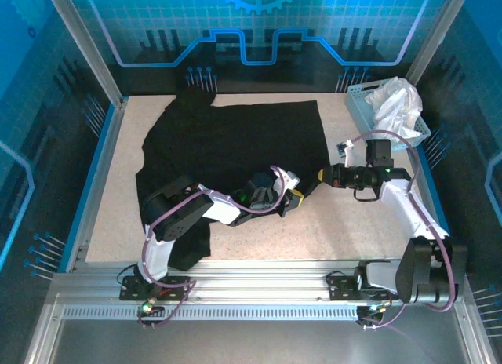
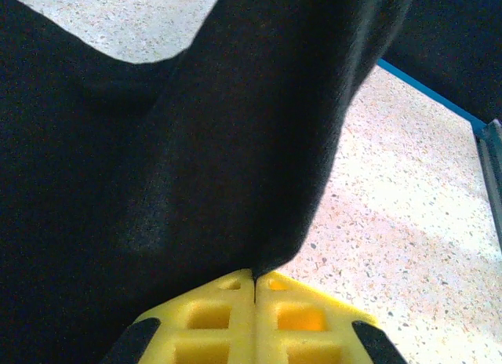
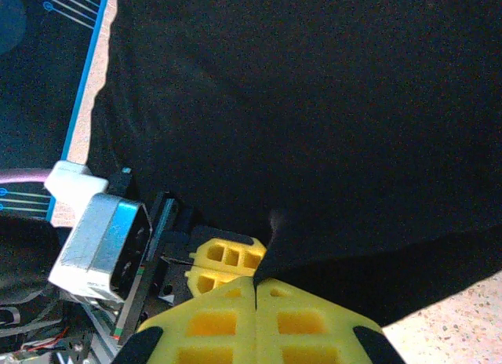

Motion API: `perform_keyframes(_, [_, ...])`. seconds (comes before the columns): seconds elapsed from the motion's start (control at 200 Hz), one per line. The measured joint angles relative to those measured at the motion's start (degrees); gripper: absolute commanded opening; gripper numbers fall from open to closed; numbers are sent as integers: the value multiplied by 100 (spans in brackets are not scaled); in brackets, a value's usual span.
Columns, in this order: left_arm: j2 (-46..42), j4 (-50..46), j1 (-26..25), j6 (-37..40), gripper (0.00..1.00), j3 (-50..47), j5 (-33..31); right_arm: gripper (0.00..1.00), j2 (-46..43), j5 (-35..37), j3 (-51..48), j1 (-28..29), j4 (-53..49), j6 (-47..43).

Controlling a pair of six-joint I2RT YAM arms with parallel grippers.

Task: Fold the inside-out t-shirt

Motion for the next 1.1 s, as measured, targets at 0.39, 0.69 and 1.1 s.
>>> perform_keyframes(0.39, [7, 2, 0, -15, 0, 0, 2, 0, 271, 1193, 4, -4, -234, 37])
perform_keyframes(0.69, [-55, 2, 17, -101, 37, -66, 44, 0, 555, 1408, 11, -13, -236, 122])
perform_keyframes(1.1, [-317, 61, 155, -339, 43, -223, 39, 5, 1751, 1606, 743, 0, -275, 343])
